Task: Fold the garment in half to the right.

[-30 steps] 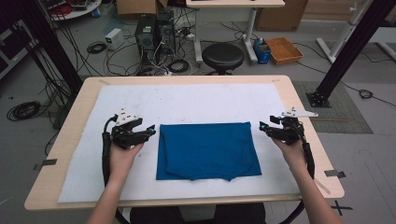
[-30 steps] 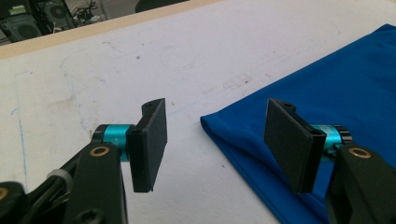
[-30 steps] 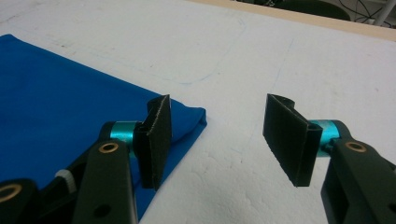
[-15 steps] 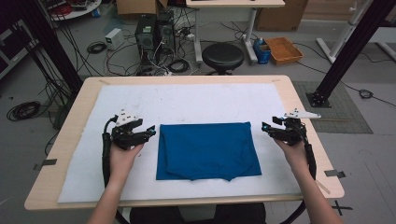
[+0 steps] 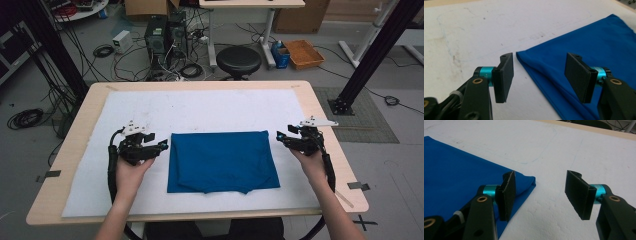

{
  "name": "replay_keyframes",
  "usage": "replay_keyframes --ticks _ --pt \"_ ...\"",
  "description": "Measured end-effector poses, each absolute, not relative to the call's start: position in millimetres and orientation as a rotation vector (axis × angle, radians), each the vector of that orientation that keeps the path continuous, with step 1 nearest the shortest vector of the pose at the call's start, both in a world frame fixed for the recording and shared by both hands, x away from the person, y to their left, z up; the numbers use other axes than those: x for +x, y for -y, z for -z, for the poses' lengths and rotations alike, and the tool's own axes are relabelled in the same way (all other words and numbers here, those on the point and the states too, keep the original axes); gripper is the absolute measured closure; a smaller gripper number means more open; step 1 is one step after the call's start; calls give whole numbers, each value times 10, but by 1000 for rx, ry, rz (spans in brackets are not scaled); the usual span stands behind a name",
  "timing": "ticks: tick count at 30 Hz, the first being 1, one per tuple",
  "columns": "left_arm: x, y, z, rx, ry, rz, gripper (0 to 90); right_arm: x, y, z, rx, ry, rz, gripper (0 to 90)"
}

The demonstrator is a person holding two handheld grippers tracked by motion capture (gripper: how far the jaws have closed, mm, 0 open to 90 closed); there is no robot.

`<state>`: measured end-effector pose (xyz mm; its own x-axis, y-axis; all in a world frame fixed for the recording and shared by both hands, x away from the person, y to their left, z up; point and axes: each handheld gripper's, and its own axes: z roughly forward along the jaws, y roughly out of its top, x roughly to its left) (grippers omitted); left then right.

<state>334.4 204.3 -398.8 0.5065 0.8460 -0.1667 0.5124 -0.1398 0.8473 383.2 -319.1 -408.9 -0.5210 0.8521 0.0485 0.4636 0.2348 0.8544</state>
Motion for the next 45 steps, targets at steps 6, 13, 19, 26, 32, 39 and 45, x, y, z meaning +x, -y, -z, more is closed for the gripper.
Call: replay_keyframes --ticks 6,13,19,26,32,39,45 --pt "3028 -2116 4144 1763 -1196 -327 409 3823 3173 4087 1193 -2089 -1211 423" --pt "2767 -2015 4375 1774 -1285 -230 456 3824 3134 4098 1172 -2106 -1206 424" --pt "2737 -1897 4490 1763 -1331 -154 456 3816 3111 4100 1164 -2112 -1205 424" --pt "2715 -1823 4540 1684 -1345 -79 467 3813 3099 4102 1151 -2114 -1205 425" --pt "2689 -1725 4541 1663 -1364 -69 467 3809 3072 4101 1147 -2119 -1204 426" --pt "2628 -1741 4592 1557 -1394 -9 462 3802 3021 4101 1134 -2133 -1205 427" --pt "2597 -1669 4587 1564 -1406 -65 463 3797 2967 4088 1122 -2137 -1210 427"
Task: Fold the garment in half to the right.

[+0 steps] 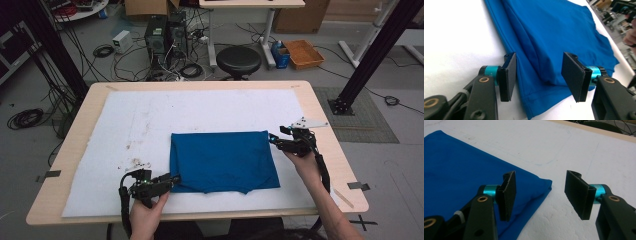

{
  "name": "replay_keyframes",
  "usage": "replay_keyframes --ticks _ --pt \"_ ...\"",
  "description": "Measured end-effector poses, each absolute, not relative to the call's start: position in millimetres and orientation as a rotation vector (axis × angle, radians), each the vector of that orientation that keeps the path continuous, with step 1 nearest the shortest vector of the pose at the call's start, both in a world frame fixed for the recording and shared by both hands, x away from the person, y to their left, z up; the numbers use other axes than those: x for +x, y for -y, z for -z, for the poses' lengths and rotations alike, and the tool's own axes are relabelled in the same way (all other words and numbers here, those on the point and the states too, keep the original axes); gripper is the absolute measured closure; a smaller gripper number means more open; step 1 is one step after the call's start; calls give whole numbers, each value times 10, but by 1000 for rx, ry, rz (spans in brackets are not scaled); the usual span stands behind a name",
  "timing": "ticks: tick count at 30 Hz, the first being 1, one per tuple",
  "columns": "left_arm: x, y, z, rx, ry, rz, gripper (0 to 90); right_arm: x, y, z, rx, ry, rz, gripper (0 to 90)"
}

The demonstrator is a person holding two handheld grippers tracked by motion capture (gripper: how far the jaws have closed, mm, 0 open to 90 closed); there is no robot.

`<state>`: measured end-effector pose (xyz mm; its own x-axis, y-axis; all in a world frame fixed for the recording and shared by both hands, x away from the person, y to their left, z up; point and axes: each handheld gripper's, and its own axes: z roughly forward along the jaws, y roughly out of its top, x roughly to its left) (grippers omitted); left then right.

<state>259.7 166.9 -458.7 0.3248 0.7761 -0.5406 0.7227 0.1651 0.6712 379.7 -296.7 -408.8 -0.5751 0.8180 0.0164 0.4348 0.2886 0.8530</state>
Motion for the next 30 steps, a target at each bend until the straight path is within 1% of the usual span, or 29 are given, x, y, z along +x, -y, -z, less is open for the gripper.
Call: replay_keyframes --ticks 2,6,9,15,20,30 --pt "2597 -1625 4579 1587 -1402 -93 480 3788 2926 4059 1107 -2133 -1219 427" --pt "2590 -1560 4570 1632 -1399 -159 547 3769 2735 3951 1037 -2150 -1248 428" --pt "2577 -1528 4565 1647 -1404 -205 591 3786 2513 3895 982 -2180 -1271 435" --pt "2568 -1512 4567 1648 -1419 -238 651 3926 1987 3885 913 -2262 -1298 464" --pt "2563 -1512 4571 1661 -1414 -256 683 4079 1549 3872 889 -2320 -1333 516" --pt "2560 -1521 4584 1647 -1416 -256 704 4375 677 4000 905 -2450 -1339 596"
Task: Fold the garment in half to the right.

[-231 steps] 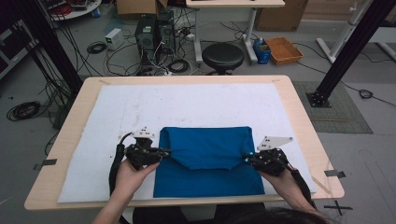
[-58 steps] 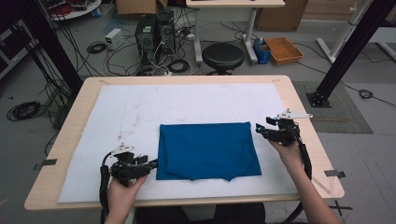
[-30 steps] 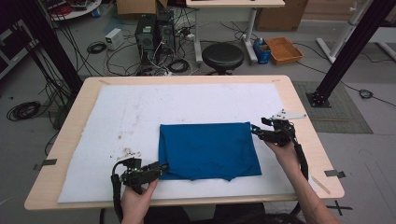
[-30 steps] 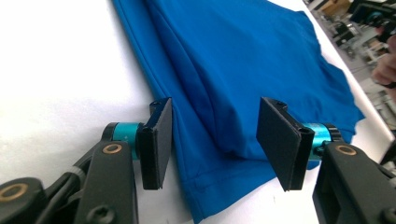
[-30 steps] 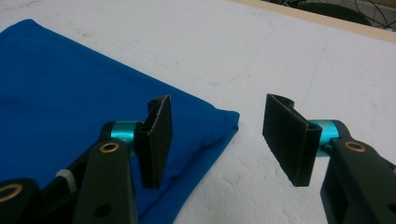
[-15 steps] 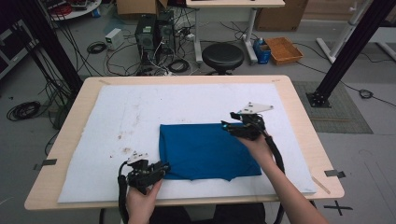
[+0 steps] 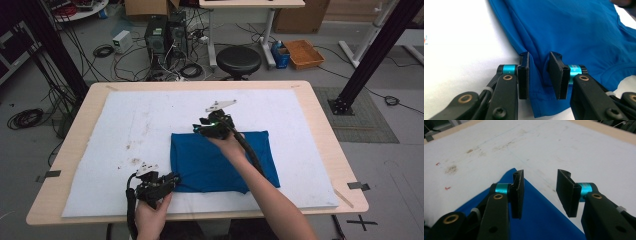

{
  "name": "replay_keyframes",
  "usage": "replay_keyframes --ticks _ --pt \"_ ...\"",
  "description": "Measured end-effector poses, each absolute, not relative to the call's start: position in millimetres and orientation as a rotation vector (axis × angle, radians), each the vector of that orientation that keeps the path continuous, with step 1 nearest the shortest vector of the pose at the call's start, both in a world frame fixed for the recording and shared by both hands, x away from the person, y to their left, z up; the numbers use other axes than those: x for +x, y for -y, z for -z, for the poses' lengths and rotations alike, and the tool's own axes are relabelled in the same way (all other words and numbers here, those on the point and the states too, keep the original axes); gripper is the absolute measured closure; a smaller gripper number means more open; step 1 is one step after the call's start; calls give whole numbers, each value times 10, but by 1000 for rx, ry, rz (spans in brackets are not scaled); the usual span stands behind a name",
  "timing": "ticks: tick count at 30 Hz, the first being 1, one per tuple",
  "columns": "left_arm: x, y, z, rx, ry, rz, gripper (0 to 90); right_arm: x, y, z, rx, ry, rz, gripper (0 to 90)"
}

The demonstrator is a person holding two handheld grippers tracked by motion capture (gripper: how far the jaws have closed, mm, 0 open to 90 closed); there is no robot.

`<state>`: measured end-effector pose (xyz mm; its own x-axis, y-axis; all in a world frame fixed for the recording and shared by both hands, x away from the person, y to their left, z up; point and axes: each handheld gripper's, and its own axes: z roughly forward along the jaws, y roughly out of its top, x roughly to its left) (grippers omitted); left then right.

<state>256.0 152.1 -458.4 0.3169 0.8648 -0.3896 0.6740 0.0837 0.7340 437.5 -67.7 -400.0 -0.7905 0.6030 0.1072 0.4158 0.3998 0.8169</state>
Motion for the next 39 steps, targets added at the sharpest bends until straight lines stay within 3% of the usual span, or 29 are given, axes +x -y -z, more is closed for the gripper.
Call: replay_keyframes --ticks 9,14,18,25,39 --pt "2562 -1543 4592 1629 -1408 -221 667 4596 -40 4178 926 -2570 -1202 648" --pt "2558 -1563 4594 1621 -1406 -209 644 4665 -226 4296 934 -2602 -1169 687" --pt "2556 -1555 4594 1625 -1414 -225 669 4685 -280 4386 937 -2646 -1127 709" --pt "2550 -1544 4591 1632 -1423 -239 789 4658 -338 4424 837 -2651 -1089 873" --pt "2523 -1484 4500 1655 -1368 -254 854 4594 -80 4102 810 -2610 -1232 881"
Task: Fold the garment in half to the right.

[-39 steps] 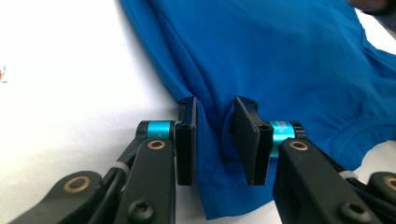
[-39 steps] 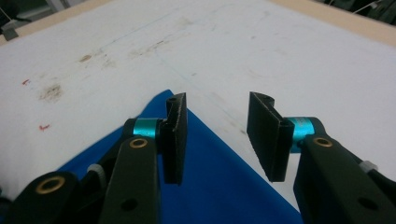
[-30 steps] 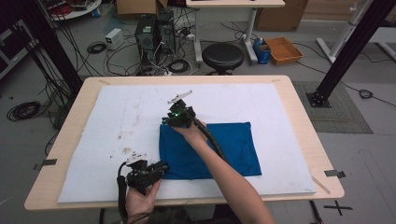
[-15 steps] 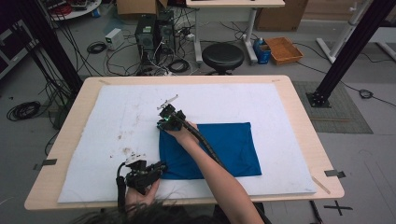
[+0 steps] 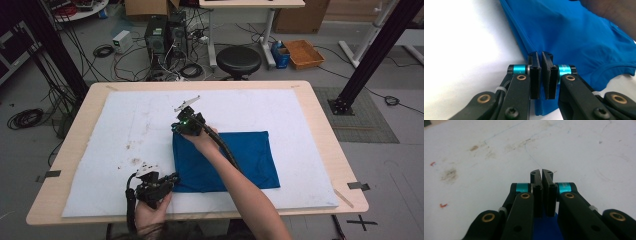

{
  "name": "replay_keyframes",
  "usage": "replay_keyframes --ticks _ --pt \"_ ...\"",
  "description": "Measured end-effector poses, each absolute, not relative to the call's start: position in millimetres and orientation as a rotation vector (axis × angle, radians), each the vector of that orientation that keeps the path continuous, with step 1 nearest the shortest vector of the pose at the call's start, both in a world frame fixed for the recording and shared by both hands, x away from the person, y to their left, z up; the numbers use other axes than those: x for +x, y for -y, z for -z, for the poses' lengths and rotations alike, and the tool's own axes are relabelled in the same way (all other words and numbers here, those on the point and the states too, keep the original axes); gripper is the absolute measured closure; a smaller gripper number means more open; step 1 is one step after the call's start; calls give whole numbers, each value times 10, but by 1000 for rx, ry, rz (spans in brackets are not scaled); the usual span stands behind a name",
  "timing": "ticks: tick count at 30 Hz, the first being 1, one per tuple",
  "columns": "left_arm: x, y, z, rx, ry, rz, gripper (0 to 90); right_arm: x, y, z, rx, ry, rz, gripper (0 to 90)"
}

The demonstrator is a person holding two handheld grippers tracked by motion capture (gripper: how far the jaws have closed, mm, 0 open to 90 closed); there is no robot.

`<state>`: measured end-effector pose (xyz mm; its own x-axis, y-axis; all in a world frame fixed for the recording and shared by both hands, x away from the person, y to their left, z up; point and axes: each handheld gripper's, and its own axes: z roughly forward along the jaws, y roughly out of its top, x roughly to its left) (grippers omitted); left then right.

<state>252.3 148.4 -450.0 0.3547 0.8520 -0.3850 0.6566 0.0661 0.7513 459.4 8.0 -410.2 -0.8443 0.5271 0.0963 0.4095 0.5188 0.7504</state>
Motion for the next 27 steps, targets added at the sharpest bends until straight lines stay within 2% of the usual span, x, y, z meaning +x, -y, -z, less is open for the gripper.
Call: replay_keyframes --ticks 9,17,27 --pt "2544 -1193 4233 1704 -1227 -266 863 4542 344 3832 797 -2566 -1326 881" --pt "2660 -735 4097 1733 -1115 -175 864 4577 896 3670 842 -2521 -1351 881" --pt "2824 -121 4103 1766 -1030 -75 864 4609 1566 3668 912 -2496 -1291 881"
